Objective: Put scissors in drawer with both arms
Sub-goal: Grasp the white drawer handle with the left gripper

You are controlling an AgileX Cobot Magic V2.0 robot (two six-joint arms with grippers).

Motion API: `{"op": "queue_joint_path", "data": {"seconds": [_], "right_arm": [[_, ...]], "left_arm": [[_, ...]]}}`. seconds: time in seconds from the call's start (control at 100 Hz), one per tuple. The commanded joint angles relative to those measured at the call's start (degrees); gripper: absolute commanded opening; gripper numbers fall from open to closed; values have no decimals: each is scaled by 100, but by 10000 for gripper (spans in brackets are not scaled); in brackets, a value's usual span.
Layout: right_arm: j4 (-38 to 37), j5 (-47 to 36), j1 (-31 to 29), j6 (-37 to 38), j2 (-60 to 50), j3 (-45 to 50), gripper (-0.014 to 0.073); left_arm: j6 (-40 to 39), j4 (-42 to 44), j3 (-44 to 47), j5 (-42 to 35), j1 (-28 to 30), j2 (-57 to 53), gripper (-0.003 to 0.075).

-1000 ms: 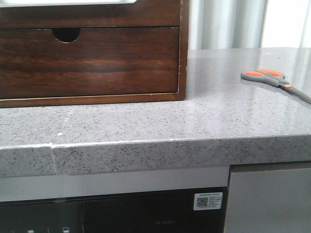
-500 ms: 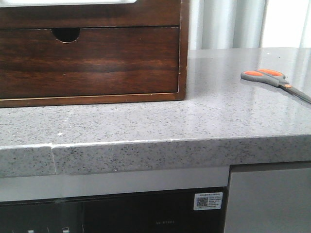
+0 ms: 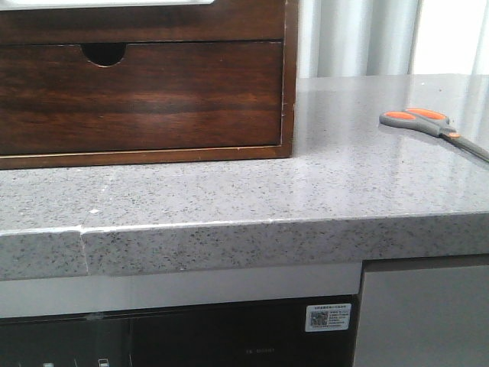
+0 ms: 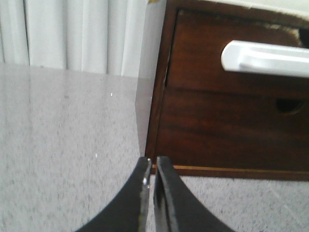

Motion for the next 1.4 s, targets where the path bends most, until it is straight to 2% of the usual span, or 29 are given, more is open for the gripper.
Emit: {"op": "queue_joint_path", "data": {"seconds": [0.0,0.22,0.47,0.51,0.58,0.7,0.75,0.82,0.87,0.94,0.95,1.05,1.39], "right_arm": [[102,89,60,7,214,-536,-66],[505,385,129,7,1050,-1313,-66],[505,246,129,7,1382,-1377,-66],[505,259,129,7,1382,-1377,-66],[505,259,129,7,1382,-1377,-66],[505,259,129,7,1382,-1377,-66],[505,259,129,7,1382,-1377,-66],[505,259,129,7,1382,-1377,-66],[505,259,129,7,1382,-1377,-66],[505,259,129,7,1382,-1377,-66],[505,259,129,7,1382,-1377,-66],[505,259,129,7,1382,-1377,-66],[505,259,129,7,1382,-1306,-66]], "left_arm": [[0,146,-568,-4,-35,60,-20],[0,173,-1162,4,-35,725,-20],[0,173,-1199,-765,-35,1269,-11],[0,184,-1199,-875,-35,1373,12],[0,245,-1199,-974,-35,1616,106],[0,438,-1199,-1578,-35,2146,342],[0,449,-1199,-2062,-35,2374,389],[0,514,-1199,-2803,-44,2702,388],[0,900,-1199,-3229,-44,2923,386],[0,2183,-1199,-3673,-44,3230,386],[0,2628,-1210,-3743,-44,3290,386],[-176,4155,-1210,-4276,-44,3708,386],[163,5381,-1250,-5394,-44,4801,386]]}}
